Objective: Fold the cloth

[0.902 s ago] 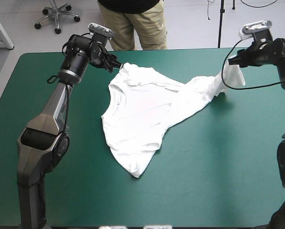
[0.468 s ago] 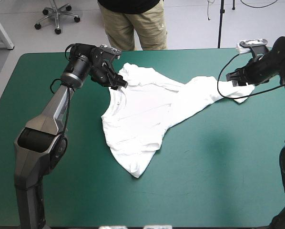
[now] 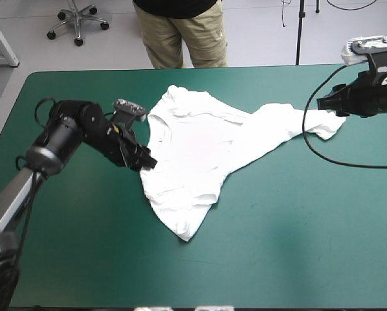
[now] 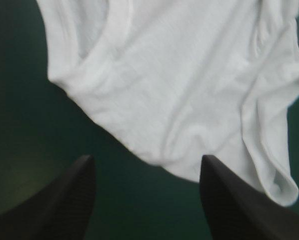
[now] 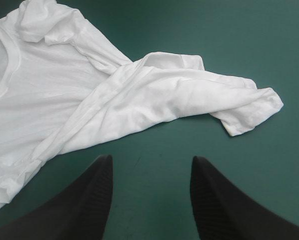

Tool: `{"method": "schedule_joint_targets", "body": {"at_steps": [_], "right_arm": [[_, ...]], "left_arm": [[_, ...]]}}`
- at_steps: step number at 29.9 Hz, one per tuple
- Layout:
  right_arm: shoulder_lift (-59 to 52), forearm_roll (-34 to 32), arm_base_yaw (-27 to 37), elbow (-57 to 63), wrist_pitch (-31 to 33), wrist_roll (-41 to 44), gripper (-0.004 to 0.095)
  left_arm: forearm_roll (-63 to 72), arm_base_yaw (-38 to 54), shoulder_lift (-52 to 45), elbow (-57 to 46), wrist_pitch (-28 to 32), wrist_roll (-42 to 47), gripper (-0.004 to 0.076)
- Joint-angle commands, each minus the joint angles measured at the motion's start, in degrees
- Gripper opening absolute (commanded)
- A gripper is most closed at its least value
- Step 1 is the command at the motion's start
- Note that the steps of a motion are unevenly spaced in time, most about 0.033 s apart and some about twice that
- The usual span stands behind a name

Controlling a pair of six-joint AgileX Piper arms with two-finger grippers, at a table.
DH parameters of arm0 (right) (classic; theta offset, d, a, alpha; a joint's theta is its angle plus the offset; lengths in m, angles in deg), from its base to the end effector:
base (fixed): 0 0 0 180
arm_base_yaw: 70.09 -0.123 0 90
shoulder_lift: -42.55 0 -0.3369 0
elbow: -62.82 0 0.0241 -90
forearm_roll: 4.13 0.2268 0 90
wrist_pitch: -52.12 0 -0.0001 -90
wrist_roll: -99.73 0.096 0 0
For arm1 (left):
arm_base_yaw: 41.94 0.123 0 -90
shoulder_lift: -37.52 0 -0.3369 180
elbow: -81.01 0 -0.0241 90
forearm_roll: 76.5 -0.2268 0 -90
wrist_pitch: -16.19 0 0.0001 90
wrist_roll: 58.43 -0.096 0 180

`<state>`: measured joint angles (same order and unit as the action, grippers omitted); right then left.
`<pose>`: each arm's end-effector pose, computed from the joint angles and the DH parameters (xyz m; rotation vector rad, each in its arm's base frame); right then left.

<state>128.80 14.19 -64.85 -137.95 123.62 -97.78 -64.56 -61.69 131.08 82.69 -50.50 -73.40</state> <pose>0.2394 0.0068 0.5092 -0.2711 2.3229 0.2150 0.2606 -0.1130 0.3884 0.7626 2.6540 -0.3083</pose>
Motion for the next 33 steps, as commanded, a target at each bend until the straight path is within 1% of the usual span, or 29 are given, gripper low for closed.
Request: {"method": "schedule_joint_targets", "body": {"at_steps": [1, 4, 6, 10, 12, 17, 21, 23, 27, 30, 31, 32, 33], "right_arm": [[-4.66, 1.17, 0.32, 0.75, -0.2, -0.77, 0.0448], [-5.57, 1.42, 0.32, 0.97, -0.71, -0.77, 0.0448], [-5.57, 2.25, 0.32, 0.97, -0.84, -0.77, 0.0448], [-5.57, 4.45, 0.32, 1.11, -0.74, -0.95, 0.0448], [-5.57, 5.32, 0.32, 1.11, -0.74, -1.61, 0.0448], [-5.57, 5.4, 0.32, 1.11, -0.74, -2.42, 0.0445], [-5.57, 5.3, 0.32, 1.11, -0.74, -2.64, 0.0445], [-5.57, 5.3, 0.32, 1.11, -0.63, -2.64, 0.0445], [-5.57, 5.3, 0.32, 1.11, -0.14, -2.64, 0.0445], [-5.57, 5.3, 0.32, 1.23, -0.14, -2.64, 0.0445], [-5.57, 5.3, 0.32, 1.33, -0.14, -2.64, 0.0445], [-5.57, 5.3, 0.32, 1.33, -0.14, -2.64, 0.0445], [-5.46, 5.3, 0.32, 1.33, -0.14, -2.64, 0.0445]], "left_arm": [[2.62, -4.68, -9.0, -8.61, 5.33, -3.8, 0.0441], [0.16, -10.12, -13.15, -14.68, 7.97, -3.16, 0.0441], [-3.41, -11.99, -14.31, -17.49, 10.45, 2.98, 0.0441], [-11.51, -12.12, -14.34, -22.13, 17.22, 16.26, 0.0441], [-14.92, -12.12, -13.14, -24.17, 19.76, 21.27, 0.0441], [-12.76, -12.12, -7.27, -25.42, 22.88, 22.26, 0.0441], [-13.65, -12.12, -2.23, -25.42, 28.01, 25.41, 0.0441], [-13.75, -12.12, 0.06, -25.42, 29.34, 26.11, 0.0441], [-13.75, -12.12, 4.26, -25.42, 29.89, 26.11, 0.0441], [-13.49, -12.12, 5.57, -25.42, 30.7, 25.58, 0.0438], [-13.49, -12.12, 5.6, -25.42, 31.14, 25.58, 0.042], [-13.49, -12.12, 5.6, -25.32, 31.12, 25.45, 0.0376], [-13.62, -12.12, 5.6, -25.2, 31.12, 25.45, 0.0306]]}}
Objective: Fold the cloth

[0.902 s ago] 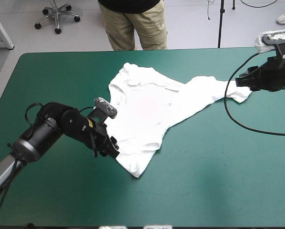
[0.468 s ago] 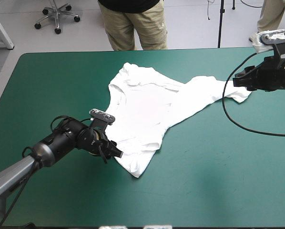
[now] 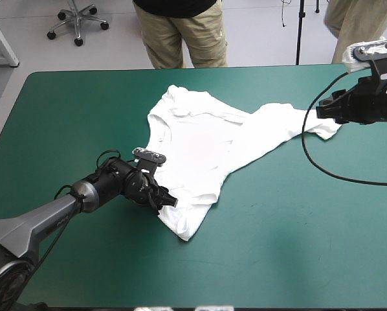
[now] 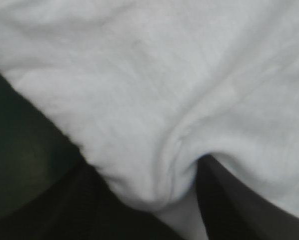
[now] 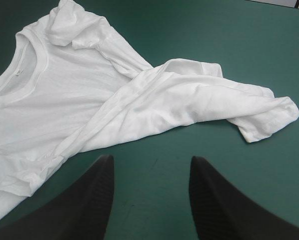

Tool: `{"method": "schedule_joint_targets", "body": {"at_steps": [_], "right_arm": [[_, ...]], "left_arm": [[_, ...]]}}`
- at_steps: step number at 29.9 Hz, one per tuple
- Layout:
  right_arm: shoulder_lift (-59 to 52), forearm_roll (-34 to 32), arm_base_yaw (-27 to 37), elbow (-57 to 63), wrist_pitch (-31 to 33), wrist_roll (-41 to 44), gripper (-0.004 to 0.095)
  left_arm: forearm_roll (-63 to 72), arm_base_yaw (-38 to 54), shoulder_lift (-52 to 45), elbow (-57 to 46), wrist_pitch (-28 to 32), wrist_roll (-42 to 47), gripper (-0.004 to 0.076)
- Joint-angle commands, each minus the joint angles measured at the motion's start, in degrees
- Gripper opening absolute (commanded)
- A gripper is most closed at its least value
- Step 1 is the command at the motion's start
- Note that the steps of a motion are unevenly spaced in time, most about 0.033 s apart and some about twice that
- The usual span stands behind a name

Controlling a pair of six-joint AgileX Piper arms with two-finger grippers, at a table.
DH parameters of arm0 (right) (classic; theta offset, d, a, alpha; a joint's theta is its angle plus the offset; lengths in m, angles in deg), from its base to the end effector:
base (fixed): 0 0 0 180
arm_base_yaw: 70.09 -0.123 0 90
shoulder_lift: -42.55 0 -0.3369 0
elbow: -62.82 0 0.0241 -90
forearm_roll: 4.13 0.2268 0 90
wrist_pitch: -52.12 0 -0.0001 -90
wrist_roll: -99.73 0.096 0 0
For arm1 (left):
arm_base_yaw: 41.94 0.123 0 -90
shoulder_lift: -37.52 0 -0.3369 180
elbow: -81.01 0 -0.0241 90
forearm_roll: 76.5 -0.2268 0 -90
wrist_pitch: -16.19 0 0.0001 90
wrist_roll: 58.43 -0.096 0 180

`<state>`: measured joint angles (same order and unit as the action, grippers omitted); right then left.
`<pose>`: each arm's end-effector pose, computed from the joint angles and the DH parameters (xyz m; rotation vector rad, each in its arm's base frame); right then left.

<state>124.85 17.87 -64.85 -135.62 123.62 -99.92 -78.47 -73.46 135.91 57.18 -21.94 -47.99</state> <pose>0.2145 0.0146 0.5160 -0.3193 2.2697 0.2664 0.2449 -0.1478 0.2653 0.5460 2.7553 -0.1402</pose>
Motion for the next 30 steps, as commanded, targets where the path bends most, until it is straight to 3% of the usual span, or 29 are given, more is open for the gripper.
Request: {"method": "schedule_joint_targets", "body": {"at_steps": [1, 3, 4, 7, 11, 20, 30], "right_arm": [[-1.51, 1.62, 0.32, -0.57, -0.14, -0.5, 0.0445], [-1.39, 1.22, 0.32, 0.45, -0.35, -0.5, 0.0445], [-1.39, 0.91, 0.32, 1.44, -0.62, -0.5, 0.0445], [-1.27, -0.48, 0.32, 4.76, -2.65, -0.5, 0.0445], [1.01, -4.32, 0.32, 9.01, -10.76, -0.5, 0.0445], [16.65, -13.8, 0.53, 9.75, -20.99, 6.47, 0.0461], [30.01, -14.09, 2.21, 9.61, -34.39, 8.34, 0.0461]], "left_arm": [[-0.15, -0.36, 0.64, 0.31, 2.44, 0.04, 0.0216], [-0.29, -0.36, 0.64, 0.31, 2.33, -1.41, 0.0035], [-0.17, -0.36, 0.64, 0.31, 2.33, -2.56, -0.0005], [-0.17, -0.36, 0.64, 0.31, 2.19, -2.69, -0.0004], [-0.17, -0.36, 0.64, 0.44, 1.03, -3.38, -0.0004], [-0.17, -0.36, 0.55, 0.75, -0.84, -5.37, -0.0004], [-0.17, -0.36, 0.55, 0.75, -2.18, -5.72, -0.0004]]}}
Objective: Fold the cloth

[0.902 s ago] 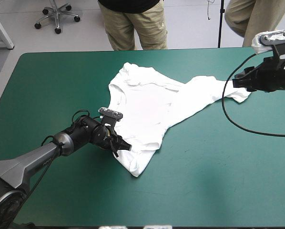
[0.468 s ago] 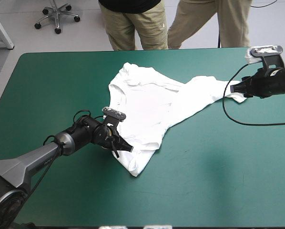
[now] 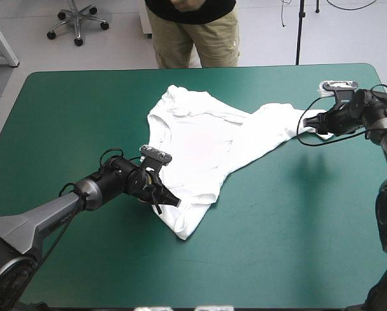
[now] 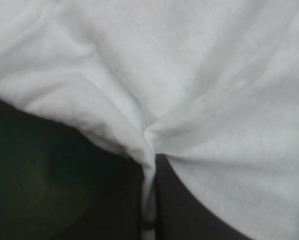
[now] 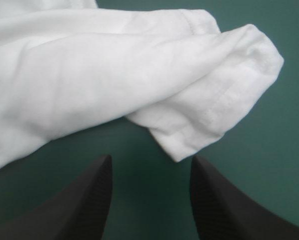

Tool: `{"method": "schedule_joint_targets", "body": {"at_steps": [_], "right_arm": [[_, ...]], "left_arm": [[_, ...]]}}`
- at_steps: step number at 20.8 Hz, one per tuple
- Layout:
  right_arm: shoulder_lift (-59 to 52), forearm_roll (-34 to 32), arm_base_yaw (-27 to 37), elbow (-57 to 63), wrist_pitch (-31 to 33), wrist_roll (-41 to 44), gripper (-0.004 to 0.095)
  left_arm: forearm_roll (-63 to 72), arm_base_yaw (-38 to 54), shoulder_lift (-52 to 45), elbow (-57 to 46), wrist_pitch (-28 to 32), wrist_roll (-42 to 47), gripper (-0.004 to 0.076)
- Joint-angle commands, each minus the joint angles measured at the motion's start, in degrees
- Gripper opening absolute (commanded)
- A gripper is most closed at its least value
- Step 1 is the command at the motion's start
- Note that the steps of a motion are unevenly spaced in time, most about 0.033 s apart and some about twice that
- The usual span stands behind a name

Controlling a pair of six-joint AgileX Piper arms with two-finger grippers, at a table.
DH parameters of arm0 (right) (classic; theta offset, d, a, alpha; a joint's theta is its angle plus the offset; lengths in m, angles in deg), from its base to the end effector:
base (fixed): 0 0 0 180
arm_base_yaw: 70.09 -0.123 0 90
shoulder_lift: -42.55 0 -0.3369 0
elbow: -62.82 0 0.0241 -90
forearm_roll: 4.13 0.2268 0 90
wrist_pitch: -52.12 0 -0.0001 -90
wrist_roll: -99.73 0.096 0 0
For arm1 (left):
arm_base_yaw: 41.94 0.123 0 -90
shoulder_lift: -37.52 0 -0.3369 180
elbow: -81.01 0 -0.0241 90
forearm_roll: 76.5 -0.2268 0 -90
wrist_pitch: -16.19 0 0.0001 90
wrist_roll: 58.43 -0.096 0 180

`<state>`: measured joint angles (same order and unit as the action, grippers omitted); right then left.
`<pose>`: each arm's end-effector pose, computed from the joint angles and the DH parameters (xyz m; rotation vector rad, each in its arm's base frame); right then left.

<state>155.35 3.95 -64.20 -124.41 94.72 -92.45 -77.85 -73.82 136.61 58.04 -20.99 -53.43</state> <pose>0.4050 -0.0326 0.3149 -0.0426 2.5742 0.0439 0.2488 -0.1531 0.2659 0.6702 2.7074 -0.1382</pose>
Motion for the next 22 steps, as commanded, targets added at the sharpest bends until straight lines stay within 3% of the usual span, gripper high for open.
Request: {"method": "schedule_joint_targets", "body": {"at_steps": [1, 5, 11, 13, 15, 16, 22], "right_arm": [[1.71, -0.28, 2.98, -2.69, -5.47, 1.25, 0.0462], [6.01, 1.0, 5.41, -6.74, -4.6, 0.31, 0.057], [9.98, 5.36, 5.41, -9.6, 0.76, -2.06, 0.0525], [10.97, 5.77, 5.41, -9.6, 3.19, -3.62, 0.0432], [11.5, 8.11, 5.3, -9.6, 5.6, -6.45, 0.019], [11.5, 9.57, 5.18, -9.6, 7.1, -8.67, 0.0], [8.57, 9.27, 5.21, -9.6, 9.35, -9.2, -0.0003]], "left_arm": [[-0.79, 0.0, -0.15, -0.1, -3.2, -0.39, -0.0004], [-0.79, 0.0, -0.15, -0.1, -2.75, -0.39, -0.0004], [-0.79, 0.0, -0.15, -0.1, -2.51, -0.39, -0.0006], [-0.62, 0.0, -0.15, -0.1, -2.17, -0.39, -0.0006], [0.34, 0.0, -0.35, -0.1, -1.97, -1.01, -0.0006], [2.02, 0.0, -0.84, -0.1, -2.21, -2.42, -0.0006], [0.92, 0.0, -9.85, 10.73, -9.55, -3.19, -0.0006]]}}
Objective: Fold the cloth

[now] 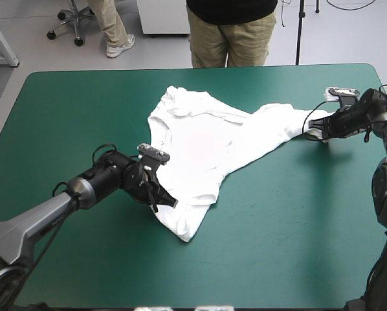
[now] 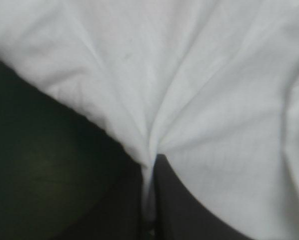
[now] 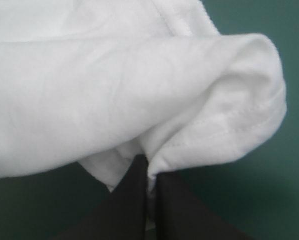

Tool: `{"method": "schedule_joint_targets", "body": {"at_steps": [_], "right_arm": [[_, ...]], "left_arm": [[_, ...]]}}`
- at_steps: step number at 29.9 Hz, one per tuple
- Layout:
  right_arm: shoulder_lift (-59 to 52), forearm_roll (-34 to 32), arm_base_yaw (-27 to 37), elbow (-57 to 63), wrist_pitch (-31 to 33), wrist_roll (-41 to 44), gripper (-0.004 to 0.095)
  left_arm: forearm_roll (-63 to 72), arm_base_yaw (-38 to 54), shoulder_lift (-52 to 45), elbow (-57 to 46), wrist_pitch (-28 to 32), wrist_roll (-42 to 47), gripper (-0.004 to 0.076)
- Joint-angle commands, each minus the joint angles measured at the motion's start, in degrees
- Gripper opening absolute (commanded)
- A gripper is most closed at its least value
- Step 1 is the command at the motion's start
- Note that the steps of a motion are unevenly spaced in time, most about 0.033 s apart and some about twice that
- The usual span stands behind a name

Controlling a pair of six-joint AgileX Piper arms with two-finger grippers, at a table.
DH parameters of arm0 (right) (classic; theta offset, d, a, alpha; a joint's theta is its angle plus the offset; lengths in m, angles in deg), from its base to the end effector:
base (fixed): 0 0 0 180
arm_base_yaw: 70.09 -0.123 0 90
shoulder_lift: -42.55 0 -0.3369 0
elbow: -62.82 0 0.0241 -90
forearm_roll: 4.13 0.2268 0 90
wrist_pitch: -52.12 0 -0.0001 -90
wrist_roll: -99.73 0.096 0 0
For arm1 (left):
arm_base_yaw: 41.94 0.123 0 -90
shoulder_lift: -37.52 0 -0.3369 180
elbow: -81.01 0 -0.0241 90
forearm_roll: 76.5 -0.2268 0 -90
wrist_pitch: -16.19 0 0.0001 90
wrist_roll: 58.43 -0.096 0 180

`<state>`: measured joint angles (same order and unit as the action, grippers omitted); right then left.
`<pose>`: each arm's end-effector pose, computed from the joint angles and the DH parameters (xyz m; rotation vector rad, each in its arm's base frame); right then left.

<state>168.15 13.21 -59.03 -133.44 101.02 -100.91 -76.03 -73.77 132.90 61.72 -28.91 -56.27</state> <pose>0.4504 -0.0660 0.2585 -0.0151 2.7002 0.2061 0.2383 -0.1486 0.2955 0.7109 2.7101 -0.1553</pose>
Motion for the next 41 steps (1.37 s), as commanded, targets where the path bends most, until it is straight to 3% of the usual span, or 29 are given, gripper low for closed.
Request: {"method": "schedule_joint_targets", "body": {"at_steps": [1, 11, 17, 23, 28, 33, 36, 38, 41], "right_arm": [[-5.12, -0.28, 0.04, -0.58, 3.2, -0.46, -0.0003], [-22.69, -1.87, -0.18, -0.58, 8.0, -1.36, -0.0003], [-39.42, 2.54, -0.8, -1.57, 7.22, -6.98, -0.0004], [-56.29, 8.19, -0.8, -2.68, -0.71, -12.58, -0.0004], [-66.43, 9.3, -0.8, -2.68, -2.76, -15.62, -0.0017], [-70.12, 9.3, -0.8, -2.68, -0.4, -14.94, -0.0017], [-68.24, 9.3, -0.8, -2.68, 3.26, -13.21, -0.0017], [-65.66, 9.44, -0.8, -2.68, 6.1, -11.41, -0.0017], [-61.13, 10.42, -0.8, -2.68, 11.31, -9.1, -0.0017]], "left_arm": [[-2.49, 0.2, -7.89, 11.13, -2.63, -0.34, -0.0006], [-6.72, 10.23, -11.66, 44.13, -19.3, -6.62, -0.0006], [-14.34, 14.9, -12.01, 59.31, -21.62, -7.65, -0.0006], [-22.44, 15.05, -12.01, 74.65, -20.28, -7.8, -0.0006], [-26.06, 15.05, -12.01, 84.38, -20.03, -7.8, -0.0006], [-25.73, 15.05, -12.01, 88.14, -21.54, -9.51, -0.0007], [-25.73, 15.05, -11.43, 88.0, -25.34, -9.51, -0.0007], [-26.16, 15.05, -10.45, 86.84, -28.81, -9.51, -0.0007], [-26.16, 15.05, -9.99, 80.44, -28.7, -9.4, -0.0007]]}}
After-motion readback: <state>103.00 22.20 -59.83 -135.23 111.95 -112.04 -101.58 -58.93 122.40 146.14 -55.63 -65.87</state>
